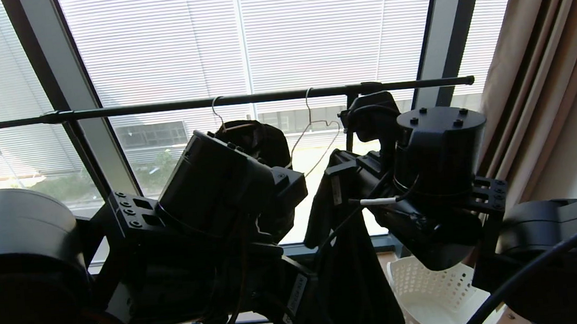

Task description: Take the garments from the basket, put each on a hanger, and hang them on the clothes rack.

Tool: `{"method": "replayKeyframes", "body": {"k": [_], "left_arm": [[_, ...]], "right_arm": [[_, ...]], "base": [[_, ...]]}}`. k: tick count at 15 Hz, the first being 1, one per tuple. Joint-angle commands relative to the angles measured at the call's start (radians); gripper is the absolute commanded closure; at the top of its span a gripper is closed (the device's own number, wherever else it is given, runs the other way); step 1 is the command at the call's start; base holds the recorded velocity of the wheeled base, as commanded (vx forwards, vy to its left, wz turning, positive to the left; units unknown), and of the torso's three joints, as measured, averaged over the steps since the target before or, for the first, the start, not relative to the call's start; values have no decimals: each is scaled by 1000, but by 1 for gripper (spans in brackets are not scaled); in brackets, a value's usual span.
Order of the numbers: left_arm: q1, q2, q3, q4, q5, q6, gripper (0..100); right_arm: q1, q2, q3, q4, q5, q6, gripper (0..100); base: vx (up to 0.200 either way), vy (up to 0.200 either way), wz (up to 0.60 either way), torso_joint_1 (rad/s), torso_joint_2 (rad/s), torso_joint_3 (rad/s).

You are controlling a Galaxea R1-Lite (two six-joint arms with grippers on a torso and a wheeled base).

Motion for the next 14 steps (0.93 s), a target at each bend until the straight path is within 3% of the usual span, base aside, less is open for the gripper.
{"method": "replayKeyframes", "body": {"k": [1, 4, 6, 8, 9, 11, 14], "left_arm": [[-36, 22, -35, 0, 0, -21, 100], [-18, 19, -33, 0, 3, -50, 100], [59, 9, -10, 0, 8, -82, 100], [149, 6, -3, -2, 9, -99, 100], [155, 6, -3, -2, 9, -100, 100], [241, 6, -35, -14, 9, -102, 100], [255, 20, -98, -62, 9, -107, 100]], "right_arm": [[8, 37, -9, -15, -1, 2, 100], [-17, 17, -12, -11, -1, -2, 100], [-55, -17, -7, -3, -1, -21, 100], [-96, -47, 22, 0, 1, -83, 100], [-100, -50, 25, 2, 2, -87, 100], [-124, -110, 100, 20, 7, -189, 100], [-95, -139, 200, 29, 10, -267, 100]], "base": [[0, 0, 0, 0, 0, 0], [0, 0, 0, 0, 0, 0], [0, 0, 0, 0, 0, 0], [0, 0, 0, 0, 0, 0], [0, 0, 0, 0, 0, 0], [0, 0, 0, 0, 0, 0], [0, 0, 0, 0, 0, 0]]}}
